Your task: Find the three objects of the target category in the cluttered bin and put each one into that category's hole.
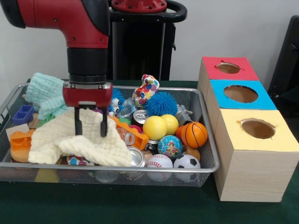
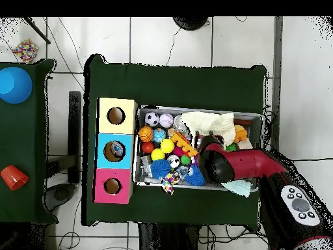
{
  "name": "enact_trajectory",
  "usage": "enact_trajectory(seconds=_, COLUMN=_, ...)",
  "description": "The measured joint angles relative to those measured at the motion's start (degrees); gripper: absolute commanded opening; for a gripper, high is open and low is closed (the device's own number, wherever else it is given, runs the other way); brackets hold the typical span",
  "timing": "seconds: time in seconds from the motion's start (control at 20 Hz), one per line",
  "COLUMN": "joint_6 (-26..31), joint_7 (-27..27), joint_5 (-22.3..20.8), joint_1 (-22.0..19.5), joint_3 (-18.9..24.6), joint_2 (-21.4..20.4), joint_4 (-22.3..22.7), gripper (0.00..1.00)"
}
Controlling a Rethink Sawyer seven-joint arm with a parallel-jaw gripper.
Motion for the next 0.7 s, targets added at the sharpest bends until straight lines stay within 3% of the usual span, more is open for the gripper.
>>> enact_trajectory(seconds=0.2, joint_6=2.7, joint_7=-0.6, joint_5=-1.2, joint_1=-2.0, joint_3=4.2, joint_2=1.8, joint_4=-0.6, gripper=1.00)
enact_trajectory(seconds=0.7, joint_6=2.8, joint_7=-0.6, joint_5=-4.5, joint_1=-3.8, joint_3=8.0, joint_2=4.2, joint_4=-1.5, gripper=1.00)
